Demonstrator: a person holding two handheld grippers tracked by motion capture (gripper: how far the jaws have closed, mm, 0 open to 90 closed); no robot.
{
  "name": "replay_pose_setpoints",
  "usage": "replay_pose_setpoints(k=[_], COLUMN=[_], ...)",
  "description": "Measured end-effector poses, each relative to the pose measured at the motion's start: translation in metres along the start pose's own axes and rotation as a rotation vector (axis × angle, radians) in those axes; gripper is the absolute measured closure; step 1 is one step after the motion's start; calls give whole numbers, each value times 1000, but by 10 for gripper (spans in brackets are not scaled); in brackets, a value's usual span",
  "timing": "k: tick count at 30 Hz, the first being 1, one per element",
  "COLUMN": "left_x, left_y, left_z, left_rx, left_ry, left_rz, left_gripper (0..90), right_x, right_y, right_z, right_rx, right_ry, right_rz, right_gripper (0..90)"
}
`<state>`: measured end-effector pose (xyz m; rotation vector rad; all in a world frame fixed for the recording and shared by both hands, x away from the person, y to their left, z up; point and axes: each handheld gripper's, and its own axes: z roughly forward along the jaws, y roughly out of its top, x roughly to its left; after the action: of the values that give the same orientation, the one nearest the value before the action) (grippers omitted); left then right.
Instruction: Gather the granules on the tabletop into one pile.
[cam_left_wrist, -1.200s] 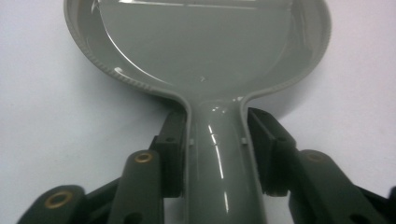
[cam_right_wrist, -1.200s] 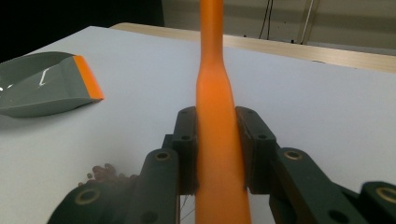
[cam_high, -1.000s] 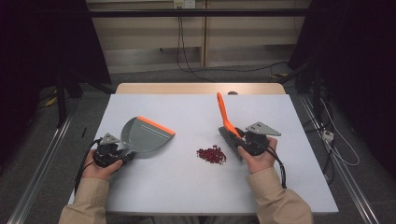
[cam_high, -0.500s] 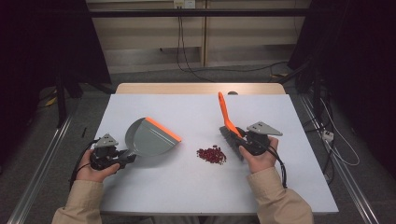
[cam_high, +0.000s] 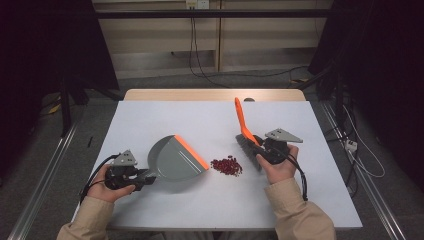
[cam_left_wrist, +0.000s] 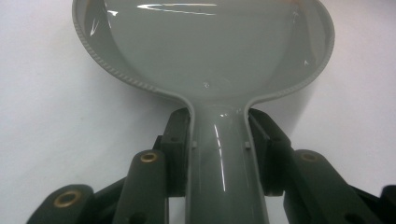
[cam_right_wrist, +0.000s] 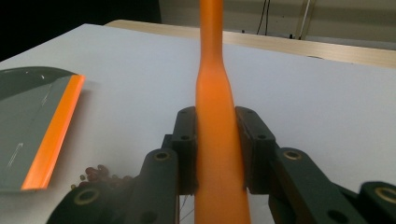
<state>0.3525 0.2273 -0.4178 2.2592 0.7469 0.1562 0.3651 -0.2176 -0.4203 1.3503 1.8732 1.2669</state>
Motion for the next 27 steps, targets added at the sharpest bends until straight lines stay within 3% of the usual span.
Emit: replay_pose_setpoints(k=[11,15,19,21,23,27], left_x=[-10,-15,-18,-20,-20,-22], left_y=[1,2,2,3,3,4], left_z=[7,10,14,15,16,18], left_rx=[31,40,51,53,49,52], left_ry=[-61,-68,-105,-95,-128,-141], left_rz=[49,61,79,76,83,96], left_gripper=[629,629,629,629,629,628], right_x=[2,4,4,4,5,8], right_y=[-1,-2,-3,-3,-3,-3], right_z=[3,5,7,8,10,13], right_rx=[22,38,51,57,61,70], right_ry=[2,-2,-12,-16,-20,-18], right_rz=[-16,-37,-55,-62,-71,-96], right_gripper=[715,715,715,715,715,714])
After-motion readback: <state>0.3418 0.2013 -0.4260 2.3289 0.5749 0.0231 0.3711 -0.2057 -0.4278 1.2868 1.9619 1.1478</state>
